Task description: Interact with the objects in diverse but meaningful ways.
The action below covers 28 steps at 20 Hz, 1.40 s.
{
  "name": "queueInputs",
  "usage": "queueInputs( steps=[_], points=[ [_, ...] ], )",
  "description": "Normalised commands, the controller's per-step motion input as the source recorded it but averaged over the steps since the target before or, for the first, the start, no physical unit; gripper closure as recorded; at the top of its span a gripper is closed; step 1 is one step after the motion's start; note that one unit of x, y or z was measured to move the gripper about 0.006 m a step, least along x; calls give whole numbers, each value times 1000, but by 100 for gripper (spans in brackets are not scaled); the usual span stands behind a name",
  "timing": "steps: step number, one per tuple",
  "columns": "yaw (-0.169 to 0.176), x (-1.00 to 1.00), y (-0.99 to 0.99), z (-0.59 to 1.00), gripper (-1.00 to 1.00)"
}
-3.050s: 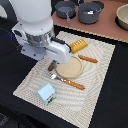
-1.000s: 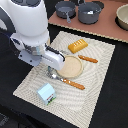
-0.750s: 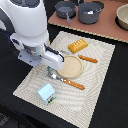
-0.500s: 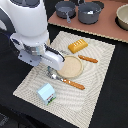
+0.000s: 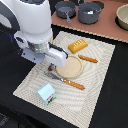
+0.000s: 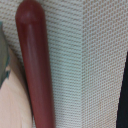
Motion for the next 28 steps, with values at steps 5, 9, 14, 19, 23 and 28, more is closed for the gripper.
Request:
queueInputs(
  steps=[5, 9, 14, 19, 23, 28],
  points=[
    [0, -349, 0, -99, -100],
    [0, -414, 0, -151, -100],
    [1, -414, 14, -111, -100],
    [5, -334, 118, -126, -100],
    [9, -244, 212, -148, -100],
    [0, -14, 331, -55, -100]
  ],
)
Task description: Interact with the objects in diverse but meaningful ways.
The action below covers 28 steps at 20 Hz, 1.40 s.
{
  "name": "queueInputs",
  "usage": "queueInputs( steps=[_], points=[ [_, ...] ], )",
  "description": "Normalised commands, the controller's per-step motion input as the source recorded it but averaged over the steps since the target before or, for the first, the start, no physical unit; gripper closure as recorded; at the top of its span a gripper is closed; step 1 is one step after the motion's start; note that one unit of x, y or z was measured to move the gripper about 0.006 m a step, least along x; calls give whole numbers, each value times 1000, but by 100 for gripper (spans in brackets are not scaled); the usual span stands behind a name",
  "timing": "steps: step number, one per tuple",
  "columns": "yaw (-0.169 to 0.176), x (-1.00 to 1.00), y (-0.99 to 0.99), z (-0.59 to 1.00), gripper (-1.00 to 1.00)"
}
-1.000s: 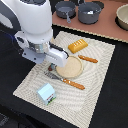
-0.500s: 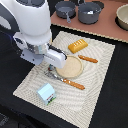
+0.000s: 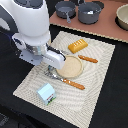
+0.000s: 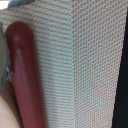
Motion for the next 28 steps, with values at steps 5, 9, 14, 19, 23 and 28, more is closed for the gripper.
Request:
queueInputs(
  steps=[5, 9, 14, 19, 23, 28],
  points=[
    [0, 0, 346, -86, -100],
    [0, 0, 301, -144, -100],
    [0, -26, 244, -128, -100],
    [1, -26, 191, -113, -100],
    [7, -56, 158, -165, -100],
    [9, -59, 139, -177, 100]
  ],
)
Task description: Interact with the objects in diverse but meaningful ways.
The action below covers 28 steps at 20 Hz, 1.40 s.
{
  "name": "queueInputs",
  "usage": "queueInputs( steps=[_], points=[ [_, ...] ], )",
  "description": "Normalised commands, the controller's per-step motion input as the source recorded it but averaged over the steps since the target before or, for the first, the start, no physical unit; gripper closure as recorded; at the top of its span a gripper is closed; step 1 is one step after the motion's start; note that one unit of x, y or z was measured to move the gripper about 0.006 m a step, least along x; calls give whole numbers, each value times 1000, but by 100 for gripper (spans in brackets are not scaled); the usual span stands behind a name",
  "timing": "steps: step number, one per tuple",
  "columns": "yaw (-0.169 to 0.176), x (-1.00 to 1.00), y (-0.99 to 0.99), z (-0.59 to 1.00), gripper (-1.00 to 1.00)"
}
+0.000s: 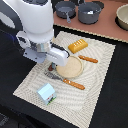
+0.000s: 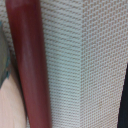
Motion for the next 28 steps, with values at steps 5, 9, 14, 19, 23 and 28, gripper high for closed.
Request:
queueInputs(
  steps=[5, 9, 14, 19, 23, 28],
  points=[
    [11, -63, 123, -188, 100],
    [7, -68, 108, -196, 100],
    [5, -26, 119, -158, 100],
    [4, -15, 127, -139, 100],
    [2, -16, 141, -139, 100],
    [6, -114, 111, -197, 100]
  ],
)
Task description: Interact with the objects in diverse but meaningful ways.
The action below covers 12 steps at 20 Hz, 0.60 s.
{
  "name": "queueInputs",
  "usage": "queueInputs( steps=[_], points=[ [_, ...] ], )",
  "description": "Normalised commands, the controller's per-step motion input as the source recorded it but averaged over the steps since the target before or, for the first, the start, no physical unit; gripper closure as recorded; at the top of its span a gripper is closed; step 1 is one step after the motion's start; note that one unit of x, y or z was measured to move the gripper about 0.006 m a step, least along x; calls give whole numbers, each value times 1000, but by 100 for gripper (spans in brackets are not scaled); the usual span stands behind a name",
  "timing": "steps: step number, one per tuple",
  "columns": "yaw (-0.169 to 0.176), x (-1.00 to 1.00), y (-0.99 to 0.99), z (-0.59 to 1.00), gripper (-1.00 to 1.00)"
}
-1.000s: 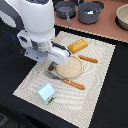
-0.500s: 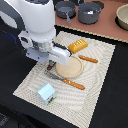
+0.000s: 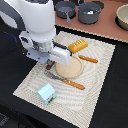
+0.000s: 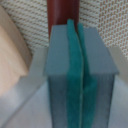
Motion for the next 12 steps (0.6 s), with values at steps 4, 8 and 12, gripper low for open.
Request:
queueInputs(
  steps=[4, 8, 12],
  points=[
    [14, -516, 9, -301, 100],
    [19, -662, 0, -416, 100],
    [15, -864, -24, -554, 100]
  ],
)
